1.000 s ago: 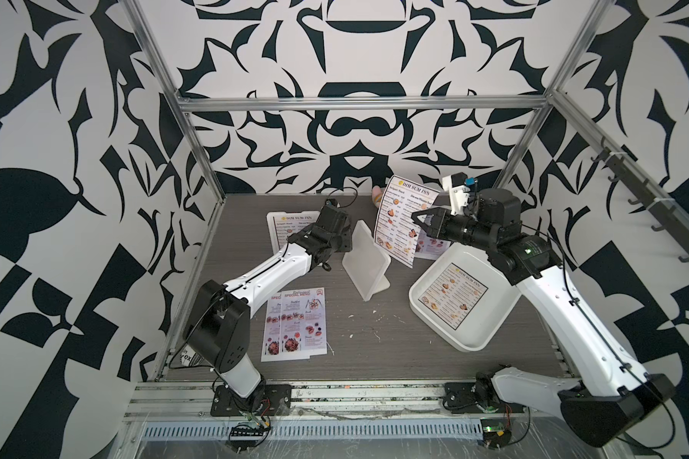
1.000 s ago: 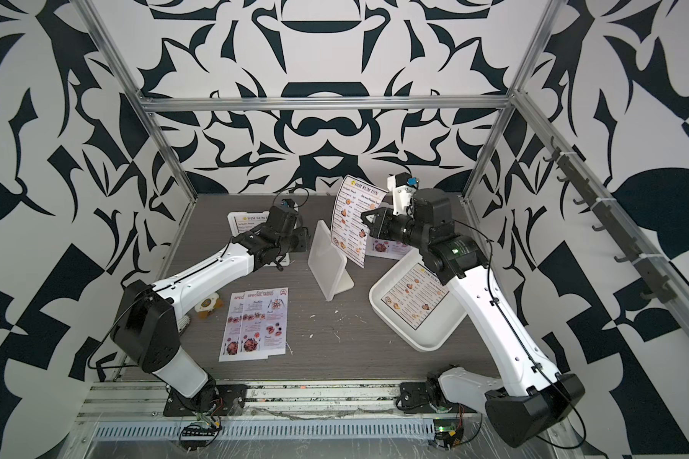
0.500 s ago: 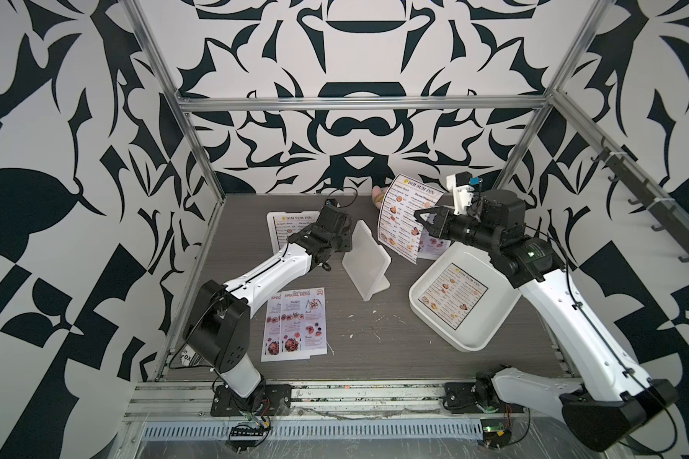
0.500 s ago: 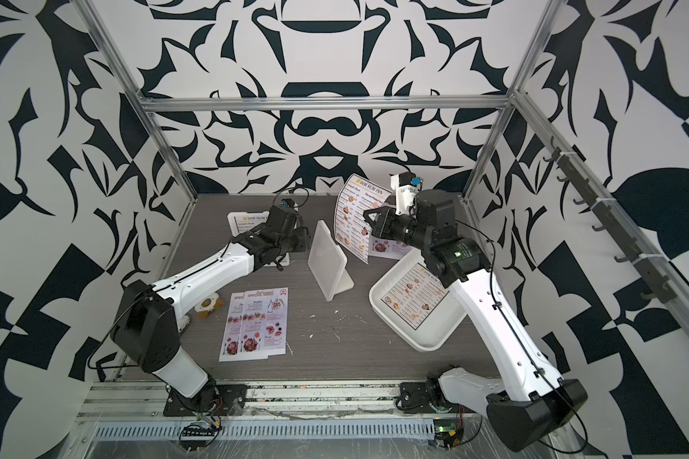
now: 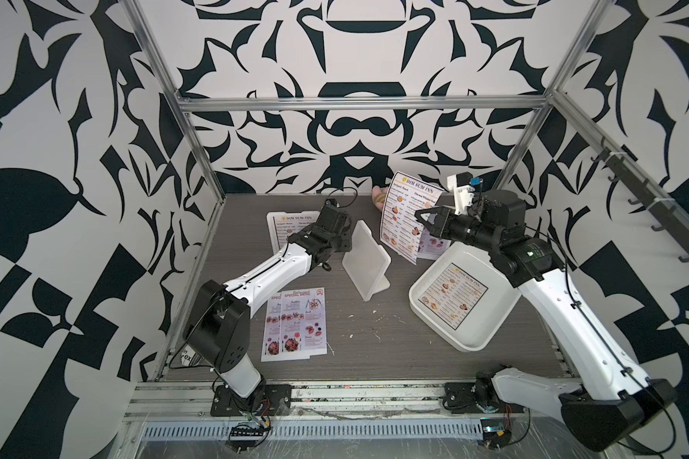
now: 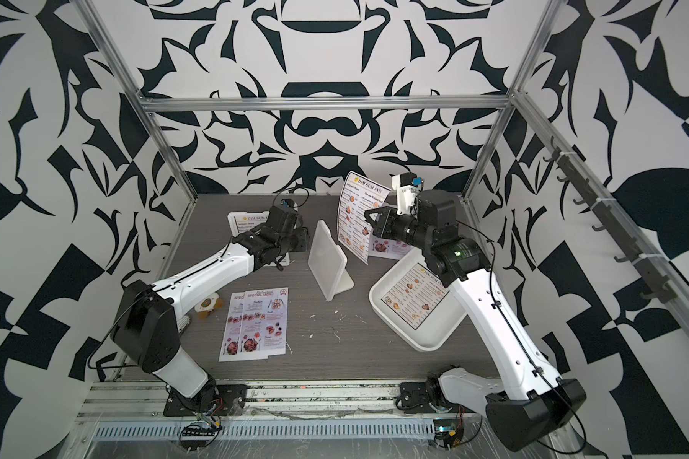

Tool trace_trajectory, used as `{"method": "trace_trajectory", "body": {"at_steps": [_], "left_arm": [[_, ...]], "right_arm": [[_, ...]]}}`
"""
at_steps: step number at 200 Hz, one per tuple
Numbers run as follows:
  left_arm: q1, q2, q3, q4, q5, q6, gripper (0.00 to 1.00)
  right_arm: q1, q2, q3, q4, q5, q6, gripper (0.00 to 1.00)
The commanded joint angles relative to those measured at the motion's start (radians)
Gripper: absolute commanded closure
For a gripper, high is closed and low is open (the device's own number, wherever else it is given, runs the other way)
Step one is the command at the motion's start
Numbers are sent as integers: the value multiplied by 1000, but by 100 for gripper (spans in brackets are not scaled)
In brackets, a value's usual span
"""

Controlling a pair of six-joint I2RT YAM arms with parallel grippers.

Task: Replace the menus in the menu holders
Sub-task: Insert the menu into the menu holder.

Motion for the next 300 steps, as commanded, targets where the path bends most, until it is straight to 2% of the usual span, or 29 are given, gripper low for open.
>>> {"method": "trace_trajectory", "body": {"at_steps": [1, 61, 101, 300], "left_arm": [[1, -1, -12, 0, -8, 4, 44], [1, -11, -21, 2, -14, 4, 44], [1, -15, -30, 0, -17, 4, 44], [2, -19, -31, 0, -22, 5, 44]], "right_arm": [[-2, -20, 5, 59, -30, 16, 100], [-2, -17, -10, 52, -40, 21, 100], [-3, -38, -18, 70, -3, 17, 100], [-3, -5, -13, 57, -75, 29, 100]]}}
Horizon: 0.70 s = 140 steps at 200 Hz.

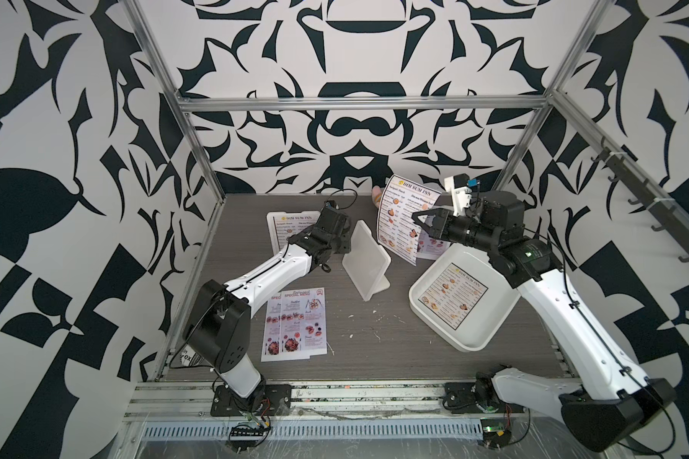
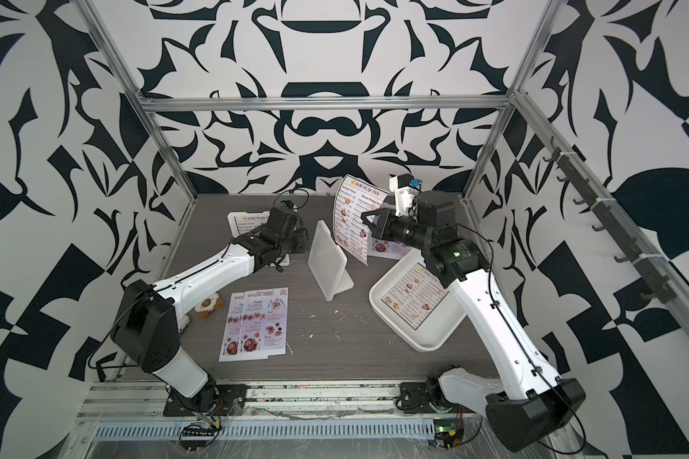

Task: Replace the menus in the menu holders
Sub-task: Insert the menu into the menu holder.

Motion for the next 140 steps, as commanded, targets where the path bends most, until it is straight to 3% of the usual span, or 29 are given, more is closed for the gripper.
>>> {"method": "trace_trajectory", "body": {"at_steps": [1, 140], "left_arm": [[2, -19, -15, 0, -11, 5, 44], [10, -26, -28, 11, -10, 5, 44]], "right_arm": [[-4, -3, 5, 38, -18, 10, 100], [-7, 9, -2, 32, -31, 37, 100]]}}
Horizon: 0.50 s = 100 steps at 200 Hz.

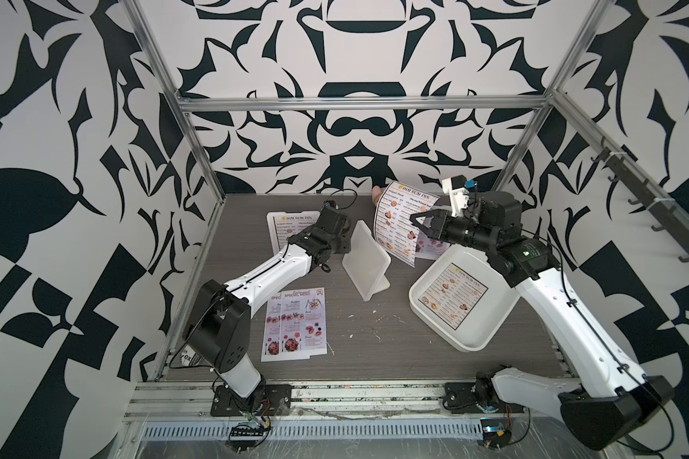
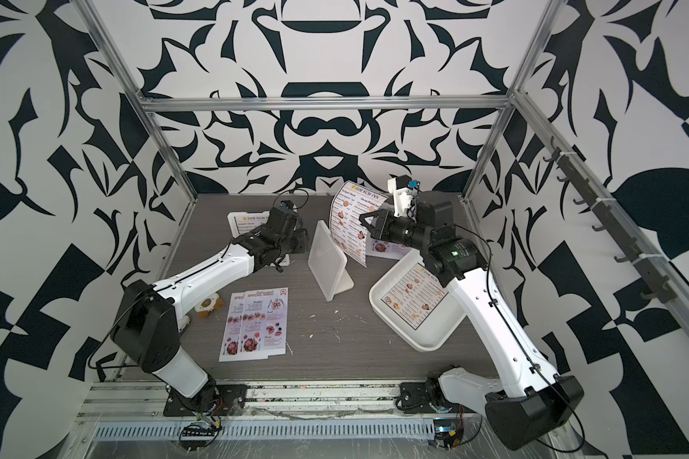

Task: Replace the menus in the menu holders
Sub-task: Insert the menu into the menu holder.

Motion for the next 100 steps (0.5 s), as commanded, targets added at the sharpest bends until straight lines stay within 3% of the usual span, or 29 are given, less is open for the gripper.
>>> {"method": "trace_trajectory", "body": {"at_steps": [1, 100], "left_arm": [[7, -26, -25, 8, -10, 5, 44], [12, -6, -13, 39, 28, 16, 44]], "right_arm": [[-6, -2, 4, 32, -5, 10, 100], [-60, -4, -13, 42, 12, 52, 100]]}}
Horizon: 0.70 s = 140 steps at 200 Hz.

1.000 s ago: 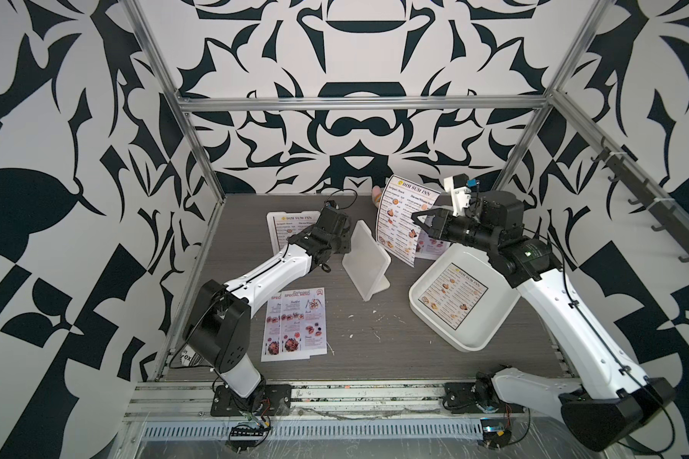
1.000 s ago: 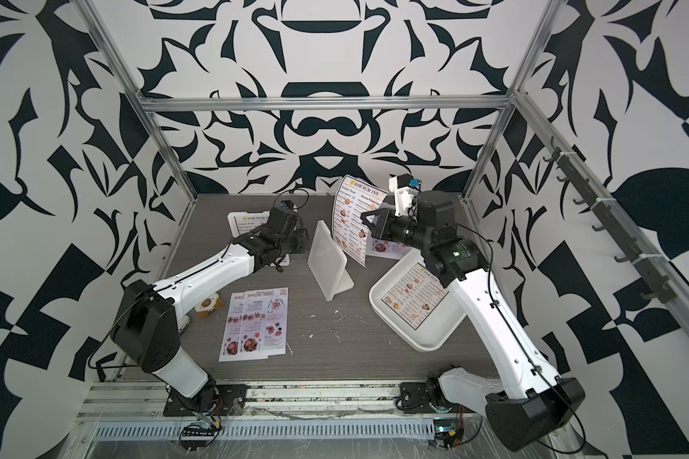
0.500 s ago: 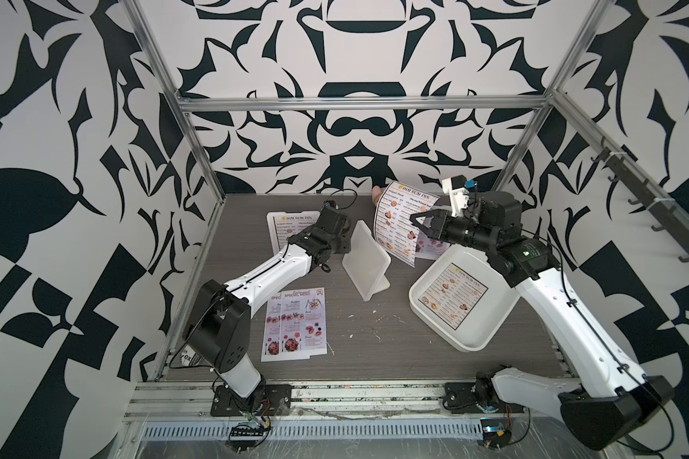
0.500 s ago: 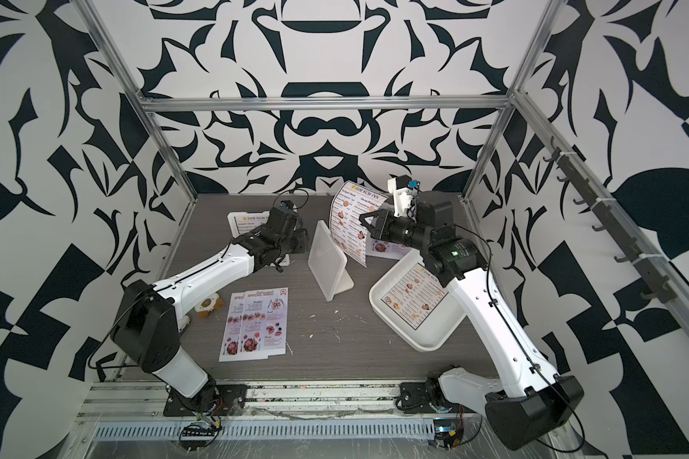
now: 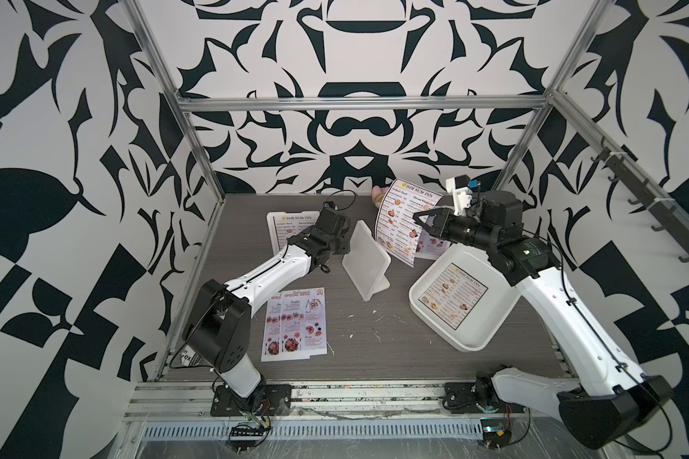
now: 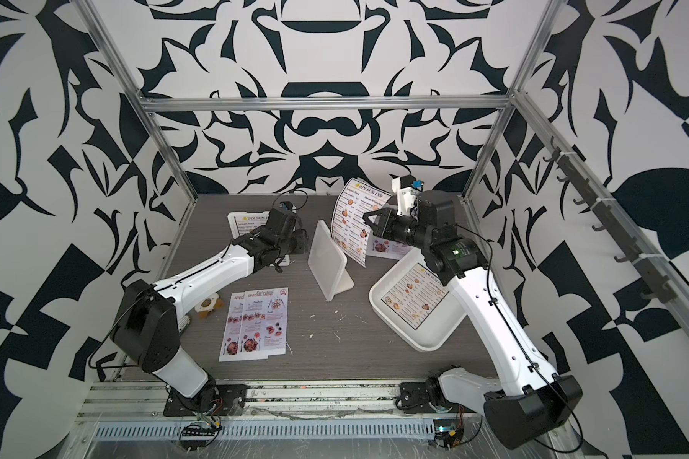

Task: Replace the menus in the menu holders
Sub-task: Insert the menu into the menu holder.

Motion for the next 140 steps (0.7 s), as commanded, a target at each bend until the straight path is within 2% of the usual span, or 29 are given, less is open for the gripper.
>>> {"method": "trace_trajectory", "body": {"at_steps": [1, 49, 140], "left_arm": [[6, -6, 3, 22, 22, 15, 44], [7, 5, -10, 60, 60, 22, 44], [10, -17, -33, 74, 53, 31, 44]], "right_arm": [[-21, -6, -7, 42, -7, 26, 100], [-37, -14, -33, 86, -53, 72, 100], [-37, -14, -52, 154, -71, 125, 100]]}}
